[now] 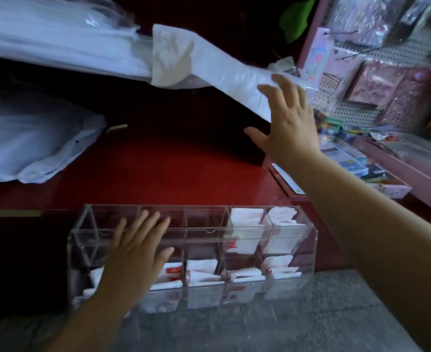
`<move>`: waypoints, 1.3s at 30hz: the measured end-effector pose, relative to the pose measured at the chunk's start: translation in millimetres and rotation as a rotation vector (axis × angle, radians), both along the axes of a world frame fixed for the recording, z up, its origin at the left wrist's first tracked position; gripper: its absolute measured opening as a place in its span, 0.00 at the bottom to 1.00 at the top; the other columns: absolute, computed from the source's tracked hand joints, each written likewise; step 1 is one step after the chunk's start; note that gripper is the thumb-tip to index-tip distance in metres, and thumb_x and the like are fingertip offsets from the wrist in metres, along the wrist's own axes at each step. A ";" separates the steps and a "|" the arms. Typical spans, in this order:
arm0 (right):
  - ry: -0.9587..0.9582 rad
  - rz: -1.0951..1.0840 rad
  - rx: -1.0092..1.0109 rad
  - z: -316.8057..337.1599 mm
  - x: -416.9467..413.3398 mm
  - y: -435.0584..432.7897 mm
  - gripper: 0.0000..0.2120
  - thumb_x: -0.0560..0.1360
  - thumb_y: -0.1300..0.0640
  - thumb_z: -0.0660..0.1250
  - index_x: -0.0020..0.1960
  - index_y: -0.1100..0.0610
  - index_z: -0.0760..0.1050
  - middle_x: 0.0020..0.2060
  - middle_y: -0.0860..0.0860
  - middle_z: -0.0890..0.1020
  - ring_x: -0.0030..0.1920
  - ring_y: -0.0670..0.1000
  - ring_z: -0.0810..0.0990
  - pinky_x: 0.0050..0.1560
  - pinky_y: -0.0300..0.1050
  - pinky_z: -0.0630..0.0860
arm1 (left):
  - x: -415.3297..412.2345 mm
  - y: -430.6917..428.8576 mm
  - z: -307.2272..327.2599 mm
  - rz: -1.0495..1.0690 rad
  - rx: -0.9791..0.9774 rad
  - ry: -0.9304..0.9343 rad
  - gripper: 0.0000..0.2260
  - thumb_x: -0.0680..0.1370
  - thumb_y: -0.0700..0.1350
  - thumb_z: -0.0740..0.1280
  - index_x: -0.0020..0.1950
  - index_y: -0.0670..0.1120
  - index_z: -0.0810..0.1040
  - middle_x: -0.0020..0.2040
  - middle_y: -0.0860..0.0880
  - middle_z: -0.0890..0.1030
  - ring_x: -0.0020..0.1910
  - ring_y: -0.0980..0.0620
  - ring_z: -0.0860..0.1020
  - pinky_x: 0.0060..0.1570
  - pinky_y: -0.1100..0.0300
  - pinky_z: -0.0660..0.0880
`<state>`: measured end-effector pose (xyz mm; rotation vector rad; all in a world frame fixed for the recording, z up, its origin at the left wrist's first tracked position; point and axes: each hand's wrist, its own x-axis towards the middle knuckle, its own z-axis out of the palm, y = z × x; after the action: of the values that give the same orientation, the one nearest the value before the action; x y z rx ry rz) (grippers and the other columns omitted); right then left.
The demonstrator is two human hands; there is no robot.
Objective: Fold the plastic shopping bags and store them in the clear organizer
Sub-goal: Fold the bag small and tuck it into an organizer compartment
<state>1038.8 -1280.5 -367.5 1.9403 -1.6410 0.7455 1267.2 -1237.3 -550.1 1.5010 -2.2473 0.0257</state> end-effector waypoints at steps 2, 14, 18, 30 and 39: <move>0.044 -0.033 -0.032 13.3 16.0 -14.9 0.31 0.73 0.52 0.66 0.72 0.57 0.58 0.73 0.55 0.56 0.73 0.56 0.54 0.72 0.50 0.49 | 2.2 0.2 0.1 -0.008 0.026 -0.006 0.25 0.80 0.59 0.38 0.62 0.46 0.67 0.57 0.44 0.81 0.61 0.50 0.66 0.69 0.56 0.45; -0.082 0.191 -0.541 20.3 31.4 -9.3 0.16 0.69 0.63 0.57 0.52 0.63 0.79 0.51 0.57 0.83 0.55 0.56 0.77 0.57 0.43 0.64 | 9.5 5.8 9.8 -0.143 0.055 0.222 0.33 0.77 0.65 0.39 0.65 0.49 0.72 0.64 0.54 0.73 0.63 0.55 0.72 0.67 0.61 0.53; -0.022 0.329 -0.419 -30.2 33.0 38.6 0.20 0.67 0.65 0.56 0.56 0.60 0.77 0.53 0.58 0.81 0.59 0.54 0.70 0.60 0.47 0.62 | 11.0 14.4 28.8 -0.137 0.395 1.034 0.22 0.68 0.71 0.56 0.54 0.59 0.71 0.57 0.63 0.73 0.58 0.65 0.72 0.54 0.76 0.63; 0.058 0.396 -0.054 -161.8 41.4 98.4 0.20 0.65 0.65 0.54 0.52 0.52 0.75 0.47 0.46 0.84 0.55 0.50 0.72 0.55 0.46 0.65 | 27.4 30.8 36.2 -0.172 0.843 1.482 0.27 0.61 0.67 0.64 0.53 0.52 0.76 0.46 0.53 0.84 0.46 0.55 0.82 0.48 0.56 0.78; -0.122 0.476 0.308 -181.4 34.4 111.7 0.21 0.61 0.51 0.57 0.53 0.45 0.74 0.53 0.41 0.80 0.58 0.42 0.70 0.60 0.39 0.68 | 23.6 28.8 26.6 0.103 0.669 1.392 0.06 0.75 0.38 0.65 0.46 0.48 0.79 0.39 0.54 0.82 0.41 0.57 0.78 0.35 0.65 0.76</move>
<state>1073.2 -1168.8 -548.9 2.6037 -1.4384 0.8358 1290.9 -1208.5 -523.5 1.2009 -1.0179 -1.3759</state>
